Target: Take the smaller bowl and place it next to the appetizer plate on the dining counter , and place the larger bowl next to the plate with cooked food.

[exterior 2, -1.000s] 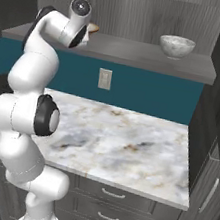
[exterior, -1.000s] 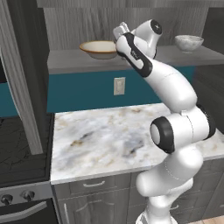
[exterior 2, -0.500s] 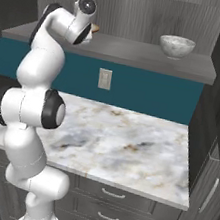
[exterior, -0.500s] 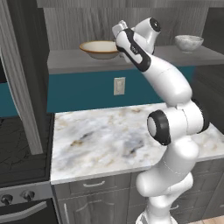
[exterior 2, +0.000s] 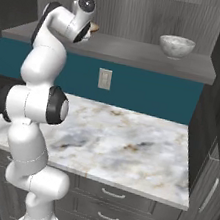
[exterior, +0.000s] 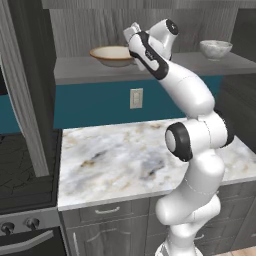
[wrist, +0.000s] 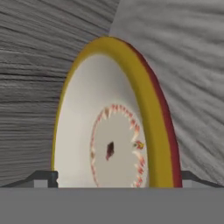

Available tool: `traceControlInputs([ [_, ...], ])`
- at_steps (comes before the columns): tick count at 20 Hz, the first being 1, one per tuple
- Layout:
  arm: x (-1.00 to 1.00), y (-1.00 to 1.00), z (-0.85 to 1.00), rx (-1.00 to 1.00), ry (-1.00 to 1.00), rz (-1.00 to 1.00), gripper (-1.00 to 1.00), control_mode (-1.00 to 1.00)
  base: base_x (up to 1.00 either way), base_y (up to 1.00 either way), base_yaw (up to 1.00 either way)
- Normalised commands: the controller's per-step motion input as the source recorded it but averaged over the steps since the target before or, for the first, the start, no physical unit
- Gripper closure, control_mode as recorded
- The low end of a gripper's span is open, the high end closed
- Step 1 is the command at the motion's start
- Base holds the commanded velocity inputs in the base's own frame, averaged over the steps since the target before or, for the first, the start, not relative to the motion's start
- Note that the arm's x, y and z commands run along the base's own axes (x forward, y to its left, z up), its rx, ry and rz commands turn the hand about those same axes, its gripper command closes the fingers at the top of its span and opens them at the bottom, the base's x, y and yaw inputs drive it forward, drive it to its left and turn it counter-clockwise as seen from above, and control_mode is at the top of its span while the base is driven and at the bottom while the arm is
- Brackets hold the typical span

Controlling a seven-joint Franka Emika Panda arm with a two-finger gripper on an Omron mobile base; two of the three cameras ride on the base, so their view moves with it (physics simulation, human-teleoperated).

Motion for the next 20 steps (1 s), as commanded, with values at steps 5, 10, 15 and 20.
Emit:
traceControlInputs([
  [5, 0.20, 0.29, -0.41, 0.06, 0.00, 0.00, 1.00, -1.00, 0.00, 0.00, 0.00],
  [10, 0.10, 0.06, -0.36, 0.08, 0.00, 0.00, 1.00, -1.00, 0.00, 0.00, 0.00],
  [15, 0.11, 0.00, -0.30, 0.00, 0.00, 0.00, 1.00, -1.00, 0.00, 0.00, 0.00],
  [20, -0.31, -0.14, -0.13, 0.04, -0.01, -0.01, 1.00, -1.00, 0.00, 0.00, 0.00],
])
